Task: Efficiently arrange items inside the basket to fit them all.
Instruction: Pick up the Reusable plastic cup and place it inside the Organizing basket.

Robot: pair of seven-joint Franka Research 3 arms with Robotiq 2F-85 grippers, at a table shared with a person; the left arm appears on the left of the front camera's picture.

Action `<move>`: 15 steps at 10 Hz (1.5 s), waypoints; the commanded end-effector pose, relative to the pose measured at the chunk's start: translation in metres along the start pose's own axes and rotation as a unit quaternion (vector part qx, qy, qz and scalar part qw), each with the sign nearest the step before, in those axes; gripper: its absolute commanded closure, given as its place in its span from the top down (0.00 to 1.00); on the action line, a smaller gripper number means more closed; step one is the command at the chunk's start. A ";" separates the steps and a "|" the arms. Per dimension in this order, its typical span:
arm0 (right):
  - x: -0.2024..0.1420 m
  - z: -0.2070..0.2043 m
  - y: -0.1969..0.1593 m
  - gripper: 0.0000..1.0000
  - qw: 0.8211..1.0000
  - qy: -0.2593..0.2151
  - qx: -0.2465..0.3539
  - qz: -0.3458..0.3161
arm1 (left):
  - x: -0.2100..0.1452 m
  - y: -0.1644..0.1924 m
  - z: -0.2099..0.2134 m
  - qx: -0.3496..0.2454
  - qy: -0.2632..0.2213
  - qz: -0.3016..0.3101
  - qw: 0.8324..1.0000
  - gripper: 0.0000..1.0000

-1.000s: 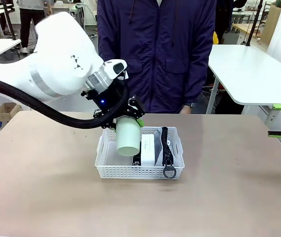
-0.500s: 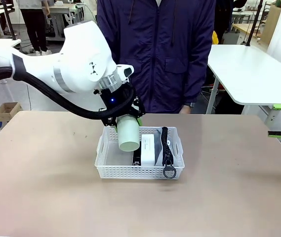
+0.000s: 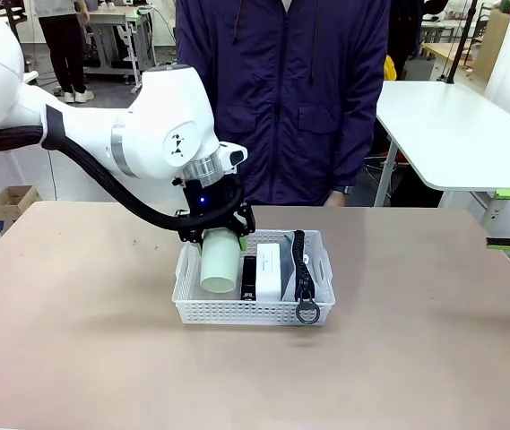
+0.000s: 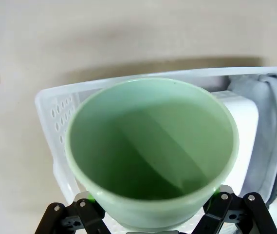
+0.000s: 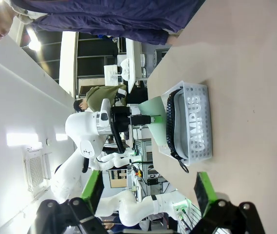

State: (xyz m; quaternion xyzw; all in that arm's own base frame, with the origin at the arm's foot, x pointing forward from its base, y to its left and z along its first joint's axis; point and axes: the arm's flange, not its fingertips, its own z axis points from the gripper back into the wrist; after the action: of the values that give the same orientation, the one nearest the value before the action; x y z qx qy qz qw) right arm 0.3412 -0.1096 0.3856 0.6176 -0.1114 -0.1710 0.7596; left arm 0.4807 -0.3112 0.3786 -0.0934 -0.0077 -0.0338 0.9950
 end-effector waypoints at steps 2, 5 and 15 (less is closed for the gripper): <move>-0.001 0.001 0.005 1.00 1.000 0.000 0.004 -0.005 | 0.000 -0.003 -0.009 0.024 0.022 0.007 0.999 0.88; -0.001 0.001 0.005 1.00 1.000 0.000 0.004 -0.005 | -0.001 -0.006 -0.019 0.032 0.034 0.004 0.999 0.88; -0.001 0.001 0.005 1.00 1.000 0.000 0.004 -0.005 | 0.010 -0.007 -0.029 0.049 0.037 0.028 0.998 1.00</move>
State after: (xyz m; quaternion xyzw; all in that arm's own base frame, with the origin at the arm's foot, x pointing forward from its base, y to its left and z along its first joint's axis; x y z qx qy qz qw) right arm 0.3412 -0.1096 0.3856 0.6176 -0.1114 -0.1710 0.7596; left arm 0.4856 -0.3196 0.3501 -0.0631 0.0316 -0.0174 0.9974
